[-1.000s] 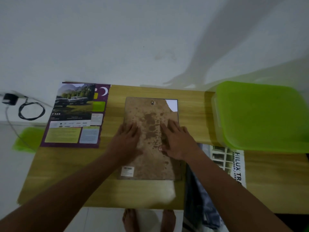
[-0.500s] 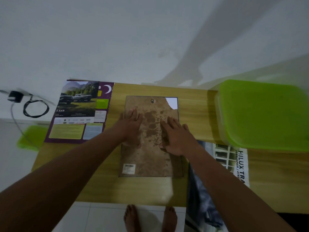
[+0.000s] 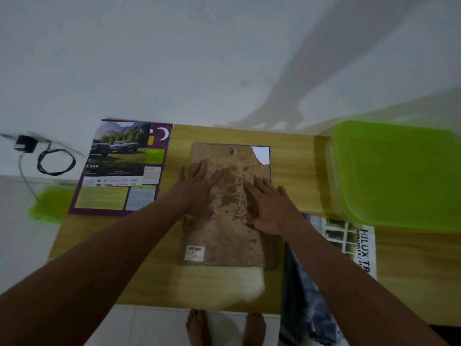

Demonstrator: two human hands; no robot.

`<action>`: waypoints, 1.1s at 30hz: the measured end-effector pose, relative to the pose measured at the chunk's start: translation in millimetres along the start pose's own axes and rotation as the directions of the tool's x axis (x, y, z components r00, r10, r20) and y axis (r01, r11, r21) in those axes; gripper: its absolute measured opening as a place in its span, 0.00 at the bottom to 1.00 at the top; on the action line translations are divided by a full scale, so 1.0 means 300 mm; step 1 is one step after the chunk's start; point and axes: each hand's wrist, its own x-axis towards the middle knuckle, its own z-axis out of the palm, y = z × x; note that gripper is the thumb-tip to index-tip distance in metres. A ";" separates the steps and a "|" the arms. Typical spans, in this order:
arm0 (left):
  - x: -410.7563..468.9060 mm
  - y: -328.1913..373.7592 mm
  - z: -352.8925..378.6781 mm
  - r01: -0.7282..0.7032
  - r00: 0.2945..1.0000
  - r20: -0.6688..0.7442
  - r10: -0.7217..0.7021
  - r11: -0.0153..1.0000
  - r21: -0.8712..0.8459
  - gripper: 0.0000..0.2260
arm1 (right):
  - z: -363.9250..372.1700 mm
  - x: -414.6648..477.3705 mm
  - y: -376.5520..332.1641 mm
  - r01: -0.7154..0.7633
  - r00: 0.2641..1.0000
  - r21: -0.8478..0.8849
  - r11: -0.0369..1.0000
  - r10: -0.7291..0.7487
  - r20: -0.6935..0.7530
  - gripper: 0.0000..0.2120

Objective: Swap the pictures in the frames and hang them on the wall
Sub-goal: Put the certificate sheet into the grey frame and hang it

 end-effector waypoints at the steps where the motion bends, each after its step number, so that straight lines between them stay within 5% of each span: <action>1: 0.009 0.000 0.001 -0.001 1.000 0.004 0.001 1.000 -0.018 0.52 | -0.001 0.002 0.001 -0.002 1.000 0.002 1.000 0.002 0.000 0.47; 24: -0.036 0.046 0.009 0.034 0.996 -0.077 -0.048 0.985 -0.167 0.52 | -0.020 0.008 -0.013 -0.224 0.958 0.338 0.914 0.271 -0.097 0.59; 33: 0.004 0.064 0.042 0.040 0.990 -0.123 -0.065 0.981 -0.192 0.55 | -0.026 0.041 0.019 -0.171 0.973 0.368 0.914 0.215 -0.083 0.57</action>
